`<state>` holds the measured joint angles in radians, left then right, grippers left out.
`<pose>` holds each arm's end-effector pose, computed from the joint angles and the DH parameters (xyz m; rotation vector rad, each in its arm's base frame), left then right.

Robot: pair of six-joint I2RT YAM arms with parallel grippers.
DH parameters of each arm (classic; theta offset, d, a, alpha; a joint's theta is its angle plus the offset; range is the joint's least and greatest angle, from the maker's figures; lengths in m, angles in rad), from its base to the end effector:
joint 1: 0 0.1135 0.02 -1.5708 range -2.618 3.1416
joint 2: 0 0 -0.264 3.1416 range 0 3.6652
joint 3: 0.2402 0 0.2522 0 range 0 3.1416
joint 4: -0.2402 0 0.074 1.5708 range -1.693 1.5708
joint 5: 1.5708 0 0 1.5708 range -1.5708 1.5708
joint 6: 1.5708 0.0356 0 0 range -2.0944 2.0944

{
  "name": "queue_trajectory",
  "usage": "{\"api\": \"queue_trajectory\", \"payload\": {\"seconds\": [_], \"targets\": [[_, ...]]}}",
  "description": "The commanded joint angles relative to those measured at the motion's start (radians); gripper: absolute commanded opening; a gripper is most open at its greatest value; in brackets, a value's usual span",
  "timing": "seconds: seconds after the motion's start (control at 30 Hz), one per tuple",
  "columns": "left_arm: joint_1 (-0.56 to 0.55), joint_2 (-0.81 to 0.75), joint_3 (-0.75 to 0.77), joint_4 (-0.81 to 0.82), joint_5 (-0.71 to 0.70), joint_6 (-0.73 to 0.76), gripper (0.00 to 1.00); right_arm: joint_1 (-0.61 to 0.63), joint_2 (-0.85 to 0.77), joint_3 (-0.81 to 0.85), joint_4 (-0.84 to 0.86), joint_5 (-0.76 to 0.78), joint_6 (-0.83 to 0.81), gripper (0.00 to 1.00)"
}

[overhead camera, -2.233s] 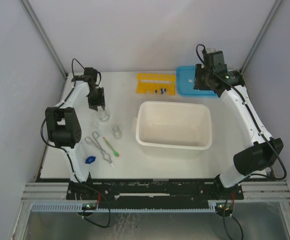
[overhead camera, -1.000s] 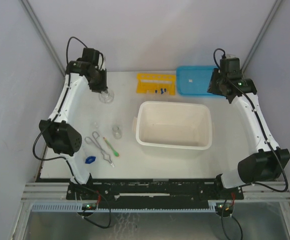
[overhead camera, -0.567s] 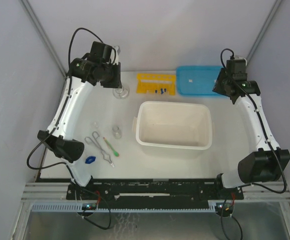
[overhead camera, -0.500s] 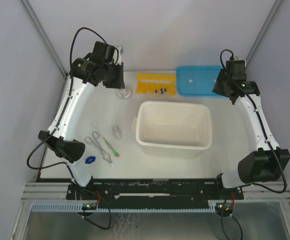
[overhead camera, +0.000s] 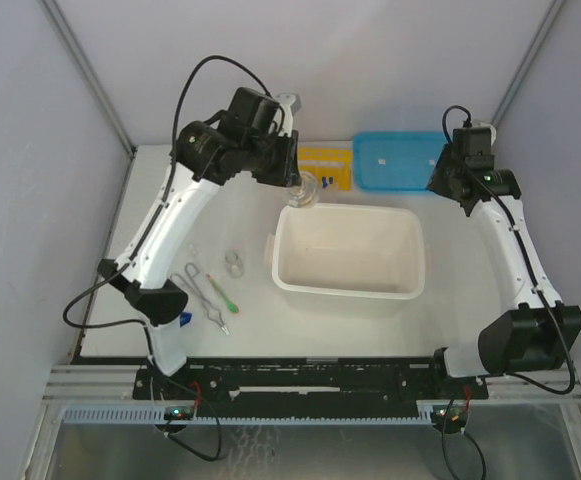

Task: Organize the chemistry lab equipment
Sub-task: Place the chemistry item in the storage box.

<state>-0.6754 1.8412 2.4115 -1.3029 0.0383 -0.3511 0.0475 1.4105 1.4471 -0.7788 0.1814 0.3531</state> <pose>0.2690 -0.2173 0.4774 0.4027 2.3361 -0.5581 0.3008 0.0079 0.3694 0.4403 2.2555 -0.0038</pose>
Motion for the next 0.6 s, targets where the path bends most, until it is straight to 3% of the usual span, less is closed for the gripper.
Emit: {"api": "queue_trajectory", "payload": {"seconds": [0.0, 0.2, 0.57], "targets": [[-0.043, 0.061, 0.064, 0.069, 0.039, -0.029, 0.00, 0.000, -0.065, -0.015, 0.012, 0.044, 0.032, 0.38], [-0.051, 0.130, 0.076, 0.031, 0.030, -0.011, 0.00, 0.001, -0.139, -0.046, -0.002, 0.066, 0.024, 0.37], [-0.094, 0.144, -0.061, 0.026, -0.036, 0.029, 0.00, 0.000, -0.204, -0.080, -0.012, 0.071, 0.025, 0.37]]}}
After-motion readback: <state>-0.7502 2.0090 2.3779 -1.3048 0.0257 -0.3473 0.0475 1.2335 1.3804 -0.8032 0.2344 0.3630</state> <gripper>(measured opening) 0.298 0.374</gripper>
